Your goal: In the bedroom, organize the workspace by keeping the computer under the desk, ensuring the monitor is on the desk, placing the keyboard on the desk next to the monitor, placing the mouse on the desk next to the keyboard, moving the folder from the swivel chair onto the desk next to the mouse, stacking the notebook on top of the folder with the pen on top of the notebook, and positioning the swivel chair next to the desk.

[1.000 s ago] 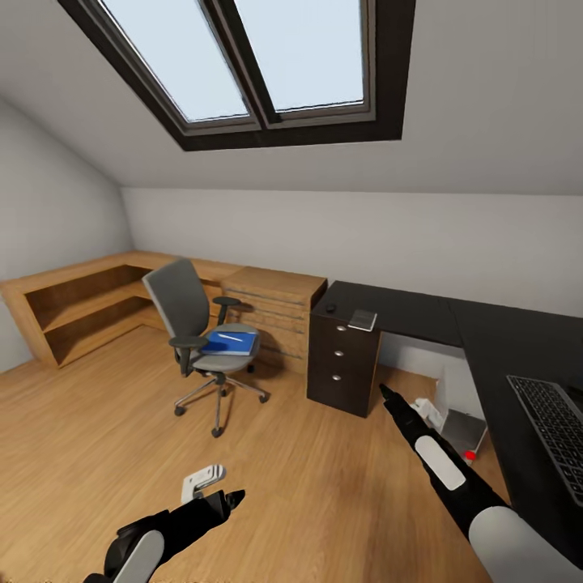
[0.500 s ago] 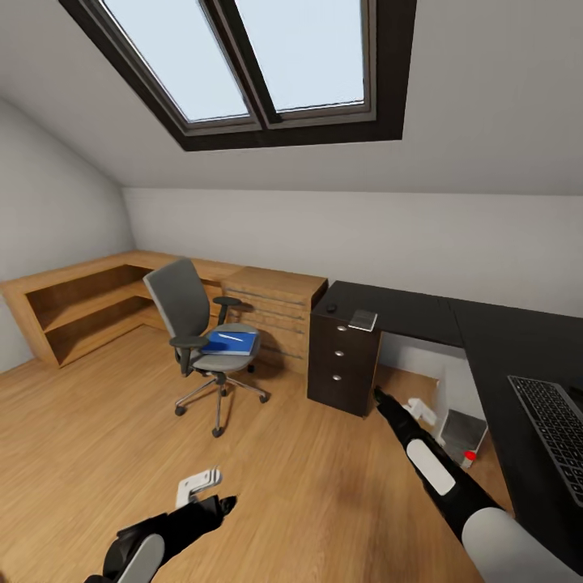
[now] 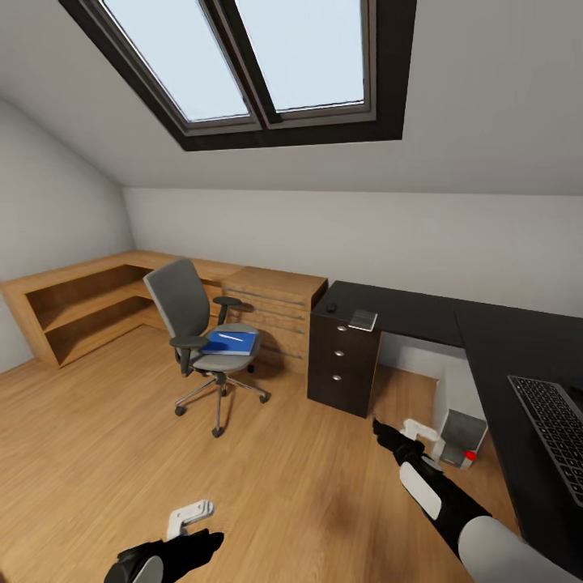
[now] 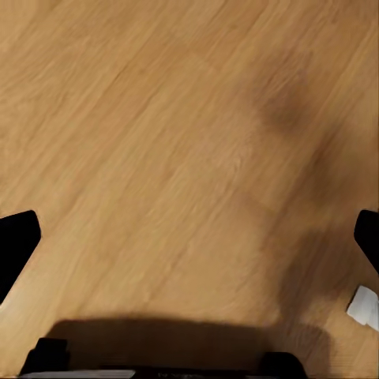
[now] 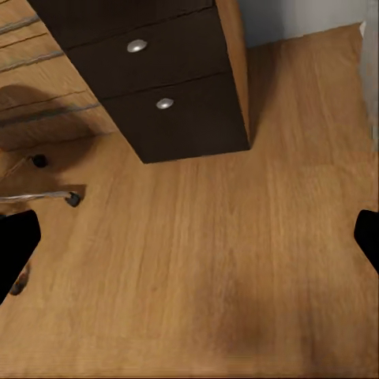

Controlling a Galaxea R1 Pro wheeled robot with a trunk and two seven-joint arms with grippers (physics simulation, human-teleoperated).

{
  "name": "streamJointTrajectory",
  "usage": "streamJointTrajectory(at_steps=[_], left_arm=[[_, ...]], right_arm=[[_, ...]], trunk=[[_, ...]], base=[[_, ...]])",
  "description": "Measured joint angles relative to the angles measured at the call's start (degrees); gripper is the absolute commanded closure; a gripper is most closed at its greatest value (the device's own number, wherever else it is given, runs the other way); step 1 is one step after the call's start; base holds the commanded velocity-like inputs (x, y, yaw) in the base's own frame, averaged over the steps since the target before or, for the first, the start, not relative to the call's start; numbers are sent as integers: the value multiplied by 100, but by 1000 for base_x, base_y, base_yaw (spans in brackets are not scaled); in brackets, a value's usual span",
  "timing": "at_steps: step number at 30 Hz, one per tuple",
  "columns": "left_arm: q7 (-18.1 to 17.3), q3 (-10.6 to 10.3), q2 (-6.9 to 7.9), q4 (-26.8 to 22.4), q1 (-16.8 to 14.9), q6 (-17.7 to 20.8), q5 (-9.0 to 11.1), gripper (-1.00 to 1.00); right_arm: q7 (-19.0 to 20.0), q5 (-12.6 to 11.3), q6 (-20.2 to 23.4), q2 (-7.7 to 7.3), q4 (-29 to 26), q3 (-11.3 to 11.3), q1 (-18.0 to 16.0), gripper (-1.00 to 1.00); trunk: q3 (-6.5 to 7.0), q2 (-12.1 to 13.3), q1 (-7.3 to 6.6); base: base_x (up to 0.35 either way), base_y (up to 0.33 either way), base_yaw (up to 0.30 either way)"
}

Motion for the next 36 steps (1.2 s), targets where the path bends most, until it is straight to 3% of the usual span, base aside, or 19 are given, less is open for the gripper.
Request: streamJointTrajectory(at_steps=[3,12,22,30,36], left_arm=[[-12,3,-1,287,0,-229,6,-100],[-20,0,5,1025,0,-911,-8,-100],[-15,-42,6,1511,0,-1152,-23,-100],[-4,-540,2,1870,0,-1807,-6,-100],[3,-744,-6,2078,0,-2008,-1,-100]], right_arm=[[-292,204,3,44,195,174,5,-100],[-429,295,-28,180,803,255,108,-100],[-424,321,-41,372,1519,265,254,-100],[-381,506,-44,425,1748,265,329,-100],[-372,605,-44,438,1777,271,357,-100]], trunk=[[0,0,0],[0,0,0],[0,0,0],[0,0,0],[0,0,0]], base=[[0,0,0],[0,0,0],[0,0,0],[0,0,0],[0,0,0]])
